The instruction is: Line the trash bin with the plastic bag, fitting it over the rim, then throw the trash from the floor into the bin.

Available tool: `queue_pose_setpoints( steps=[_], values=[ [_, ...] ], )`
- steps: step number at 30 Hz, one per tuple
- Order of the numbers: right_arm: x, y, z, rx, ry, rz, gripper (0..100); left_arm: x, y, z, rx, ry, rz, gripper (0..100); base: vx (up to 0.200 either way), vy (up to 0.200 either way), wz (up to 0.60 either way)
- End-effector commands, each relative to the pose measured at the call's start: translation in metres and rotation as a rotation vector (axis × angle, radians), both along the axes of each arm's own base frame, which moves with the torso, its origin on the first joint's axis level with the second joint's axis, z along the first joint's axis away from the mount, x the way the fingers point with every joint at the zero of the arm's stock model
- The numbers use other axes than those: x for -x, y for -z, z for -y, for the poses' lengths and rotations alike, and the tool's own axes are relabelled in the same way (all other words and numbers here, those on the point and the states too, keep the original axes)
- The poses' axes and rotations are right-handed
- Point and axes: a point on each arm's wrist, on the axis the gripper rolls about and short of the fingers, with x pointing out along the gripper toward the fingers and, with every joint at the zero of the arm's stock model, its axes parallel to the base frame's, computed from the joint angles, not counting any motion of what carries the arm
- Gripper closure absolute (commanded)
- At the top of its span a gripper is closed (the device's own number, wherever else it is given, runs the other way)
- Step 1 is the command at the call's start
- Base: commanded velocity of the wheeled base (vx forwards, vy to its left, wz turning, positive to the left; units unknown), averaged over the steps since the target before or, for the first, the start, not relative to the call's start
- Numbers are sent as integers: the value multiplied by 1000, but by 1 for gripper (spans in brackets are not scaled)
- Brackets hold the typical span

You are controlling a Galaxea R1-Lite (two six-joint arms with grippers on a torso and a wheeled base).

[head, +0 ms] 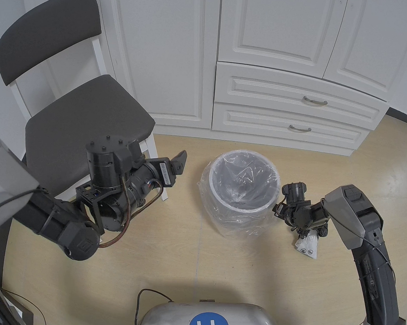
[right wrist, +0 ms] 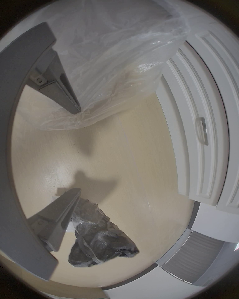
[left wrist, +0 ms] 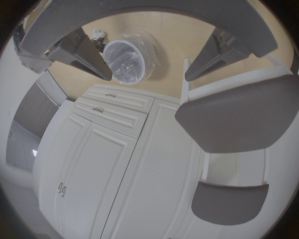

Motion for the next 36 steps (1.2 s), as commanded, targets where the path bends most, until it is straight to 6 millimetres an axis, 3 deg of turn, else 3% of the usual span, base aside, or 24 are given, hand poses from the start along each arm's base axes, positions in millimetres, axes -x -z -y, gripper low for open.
queue_pose_setpoints(
  steps=[1,9,11,13,14,15,18,20,22,23,24,26,27,29,31,35,36],
  values=[
    [-2,22,-8,-19,-1,-12,0,18,-29,-9,38,3,62,0,0,0,0],
    [0,15,-6,-26,5,-7,0,18,-28,-10,19,2,65,0,0,0,0],
    [4,7,-1,-11,6,-19,0,20,-26,-11,-7,0,63,0,0,0,0],
    [21,-20,13,23,-5,-50,0,41,-38,-12,-37,30,99,0,0,0,0],
    [22,-22,13,25,-6,-51,0,43,-39,-13,-39,33,103,0,0,0,0],
    [36,-49,21,22,-28,-38,0,62,-48,-17,-76,60,118,0,0,0,0],
    [68,-97,31,-27,-85,18,0,84,-56,-26,-133,83,101,0,0,0,0],
    [84,-111,35,-34,-115,28,0,90,-60,-29,-143,92,90,0,0,0,0],
    [123,-144,44,-10,-197,71,0,100,-66,-36,-164,97,56,0,0,0,0],
    [124,-145,45,-8,-201,77,0,101,-66,-37,-166,97,54,0,0,0,0],
    [147,-160,48,17,-246,126,0,106,-68,-41,-177,98,40,0,0,0,0],
    [155,-165,48,26,-257,149,0,108,-68,-42,-179,99,38,0,0,0,0],
    [179,-181,50,71,-285,233,0,113,-71,-47,-182,99,33,0,0,0,0],
    [196,-195,52,107,-298,300,0,118,-75,-50,-180,100,36,0,0,0,0],
    [225,-214,55,179,-325,371,0,126,-80,-56,-177,106,41,0,0,0,0],
    [240,-215,60,237,-335,354,0,125,-80,-59,-175,94,30,0,0,0,0],
    [242,-213,73,280,-306,334,0,126,-79,-65,-177,71,30,0,0,0,0]
  ],
)
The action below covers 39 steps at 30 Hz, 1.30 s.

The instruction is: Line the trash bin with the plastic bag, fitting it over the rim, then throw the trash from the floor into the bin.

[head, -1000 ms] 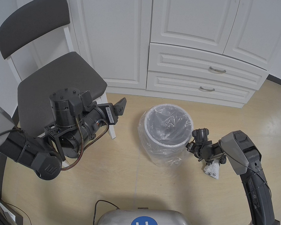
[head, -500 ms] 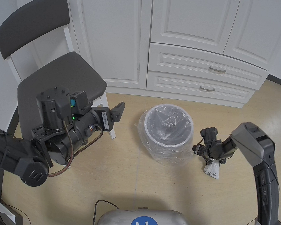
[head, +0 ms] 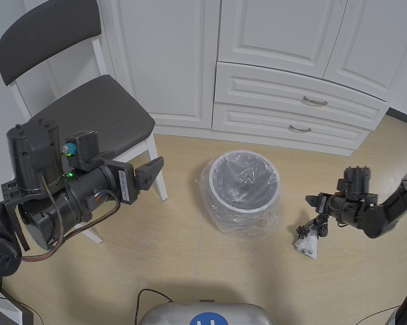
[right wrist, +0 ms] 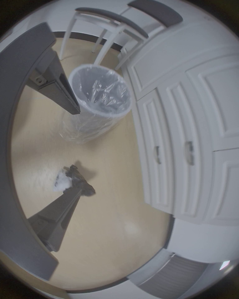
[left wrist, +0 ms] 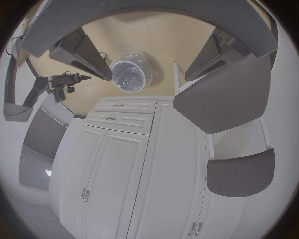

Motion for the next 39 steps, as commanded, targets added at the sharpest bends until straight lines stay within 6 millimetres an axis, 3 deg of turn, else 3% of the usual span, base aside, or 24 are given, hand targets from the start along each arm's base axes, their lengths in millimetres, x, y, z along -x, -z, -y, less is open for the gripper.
queue_pose_setpoints(
  steps=[1,6,15,16,18,23,29,35,39],
  values=[
    [79,-61,31,149,-21,209,0,30,-20,-29,14,-20,35,0,0,0,0],
    [94,-43,46,148,16,137,0,52,-9,-43,16,-14,35,0,0,0,0],
    [74,-20,56,157,58,87,0,68,-17,-56,35,-19,94,0,0,0,0],
    [61,-2,61,146,69,72,0,75,-23,-61,44,-19,127,0,0,0,0],
    [53,11,68,147,88,60,0,78,-24,-63,47,-17,139,0,0,0,0],
    [19,82,93,145,148,-29,0,83,-26,-66,40,-19,157,0,0,0,0],
    [-9,142,100,75,168,-102,0,83,-26,-66,31,-20,163,0,0,0,0],
    [-37,167,104,-36,198,-64,0,85,-28,-68,38,-27,175,0,0,0,0],
    [-54,164,108,-164,231,7,0,86,-29,-69,41,-25,178,0,0,0,0]
  ],
)
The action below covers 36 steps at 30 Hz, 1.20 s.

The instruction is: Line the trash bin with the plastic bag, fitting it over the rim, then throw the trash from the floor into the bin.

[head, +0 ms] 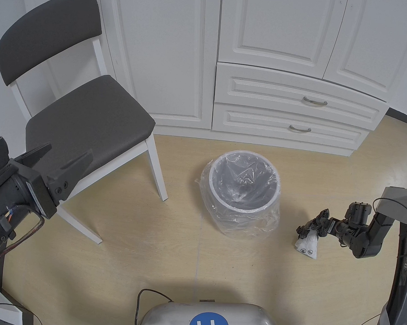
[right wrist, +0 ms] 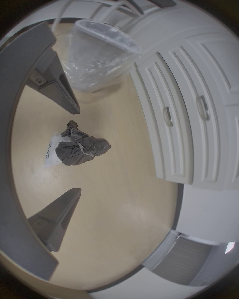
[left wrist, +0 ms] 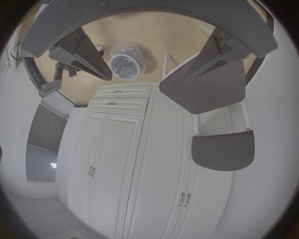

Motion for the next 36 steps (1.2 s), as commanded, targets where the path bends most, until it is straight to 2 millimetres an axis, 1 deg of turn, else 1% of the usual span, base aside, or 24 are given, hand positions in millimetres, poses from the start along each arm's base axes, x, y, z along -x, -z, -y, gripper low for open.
queue_pose_setpoints(
  steps=[1,5,7,8,11,13,14,15,17,19,20,22,28,30,32,36],
  values=[
    [-27,38,9,-149,48,34,0,3,-2,-2,6,-2,12,0,0,0,0],
    [-42,37,11,-206,76,96,0,3,-2,-2,-4,-1,14,0,0,0,0],
    [-47,37,12,-216,80,110,0,3,-2,-2,-8,-2,15,0,0,0,0],
    [-53,36,12,-235,87,123,0,3,-2,-2,-7,-2,16,0,0,0,0],
    [-61,35,13,-265,104,117,0,4,-3,-2,-6,-2,21,0,0,0,0],
    [-72,32,14,-299,123,90,0,4,-3,-3,-6,-2,24,0,0,0,0],
    [-73,31,14,-303,124,86,0,4,-3,-3,-6,-2,24,0,0,0,0],
    [-82,31,12,-320,131,56,0,4,-3,-2,-6,-4,24,0,0,0,0],
    [-90,35,10,-327,139,20,0,4,-3,-2,-13,-4,26,0,0,0,0],
    [-107,42,5,-326,136,-16,0,4,-3,-2,-32,-7,32,0,0,0,0],
    [-108,42,5,-326,136,-18,0,4,-3,-2,-33,-7,33,0,0,0,0],
    [-118,44,0,-327,134,-65,0,4,-3,-2,-40,-7,35,0,0,0,0],
    [-115,49,0,-330,145,-132,0,3,-3,-2,-42,-9,33,0,0,0,0],
    [-113,56,-2,-321,140,-152,0,3,-1,-2,-46,-9,28,0,0,0,0],
    [-113,58,-3,-323,142,-155,0,3,-2,-2,-44,-9,30,0,0,0,0],
    [-113,58,-3,-326,144,-153,0,4,-3,-4,-39,-12,35,0,0,0,0]
  ],
)
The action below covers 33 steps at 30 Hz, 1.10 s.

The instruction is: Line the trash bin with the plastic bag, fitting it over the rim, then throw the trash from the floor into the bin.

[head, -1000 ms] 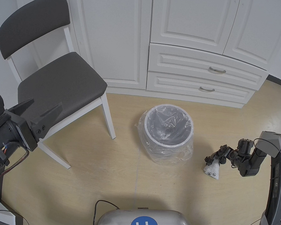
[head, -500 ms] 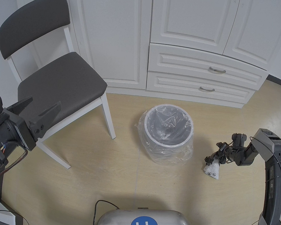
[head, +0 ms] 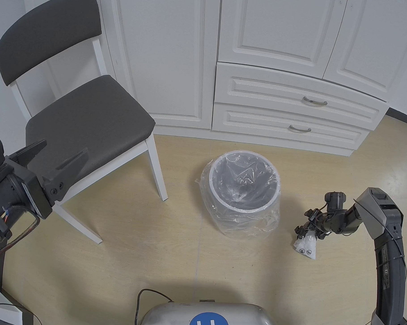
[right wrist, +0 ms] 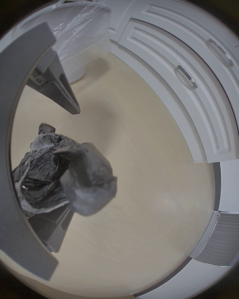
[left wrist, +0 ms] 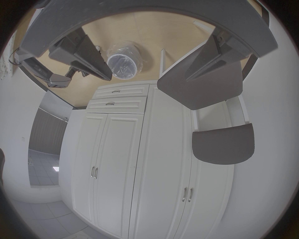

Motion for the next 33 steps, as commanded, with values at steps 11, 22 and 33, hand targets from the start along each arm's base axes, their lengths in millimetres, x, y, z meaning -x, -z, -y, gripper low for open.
queue_pose_setpoints(
  steps=[11,22,33],
  values=[
    [0,6,0,10,21,-9,0,4,-3,-3,12,1,16,0,0,0,0],
    [3,5,3,-2,39,-13,100,6,-4,-4,18,1,23,0,0,0,0],
    [7,4,-2,16,35,-21,100,6,-3,-4,15,3,20,0,0,0,0]
  ],
)
